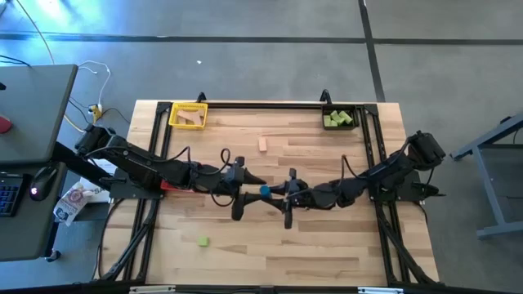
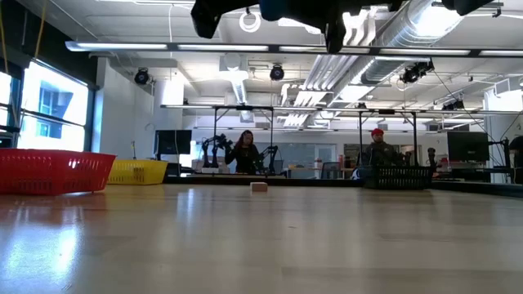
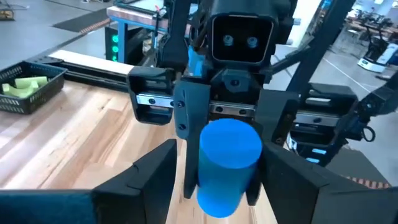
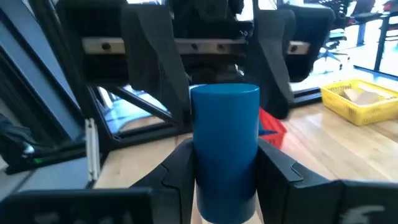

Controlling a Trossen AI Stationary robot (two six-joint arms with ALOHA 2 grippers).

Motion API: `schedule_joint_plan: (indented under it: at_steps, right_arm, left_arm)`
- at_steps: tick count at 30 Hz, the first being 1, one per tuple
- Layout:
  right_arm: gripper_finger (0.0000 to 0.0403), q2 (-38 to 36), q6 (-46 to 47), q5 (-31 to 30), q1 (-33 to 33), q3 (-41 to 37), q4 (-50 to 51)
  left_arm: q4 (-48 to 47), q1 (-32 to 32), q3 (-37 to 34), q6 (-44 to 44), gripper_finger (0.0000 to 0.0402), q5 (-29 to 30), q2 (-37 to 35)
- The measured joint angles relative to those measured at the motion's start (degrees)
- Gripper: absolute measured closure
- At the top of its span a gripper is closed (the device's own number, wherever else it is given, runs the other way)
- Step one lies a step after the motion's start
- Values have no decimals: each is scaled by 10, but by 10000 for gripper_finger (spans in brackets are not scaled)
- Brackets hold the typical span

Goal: Sort & place blocks by color
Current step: Put the blue block into the red bin

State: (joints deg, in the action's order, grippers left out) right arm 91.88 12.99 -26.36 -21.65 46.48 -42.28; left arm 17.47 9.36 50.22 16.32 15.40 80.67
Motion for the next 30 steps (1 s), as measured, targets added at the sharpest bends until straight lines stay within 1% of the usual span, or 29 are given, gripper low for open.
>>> schedule_joint_plan:
  at_steps: [4, 9, 12, 15, 18, 21, 26, 30]
  right_arm:
    - [302, 0, 0, 23, 9, 0, -20]
    - [302, 0, 7, 40, 15, 0, -22]
    - [302, 0, 7, 43, 16, 0, -23]
    - [302, 0, 7, 43, 16, 0, -22]
    - [288, 0, 26, 48, 16, 0, -20]
    - [268, 0, 35, 64, 22, 0, -14]
    - [241, 0, 35, 68, 23, 0, -1]
    - [224, 0, 35, 62, 20, 0, 16]
  left_arm:
    - [4, -7, 0, 0, 200, 2, 0]
    - [7, -16, 0, 0, 203, -1, 0]
    - [7, -22, 0, 0, 215, -8, 0]
    - [8, -25, 0, 0, 237, -23, 0]
    - [9, -25, 0, -5, 267, -40, 0]
    - [8, -26, 0, -10, 295, -51, 0]
    - [-6, -26, 0, -16, 299, -55, 0]
    - [-47, -26, 1, -15, 299, -49, 0]
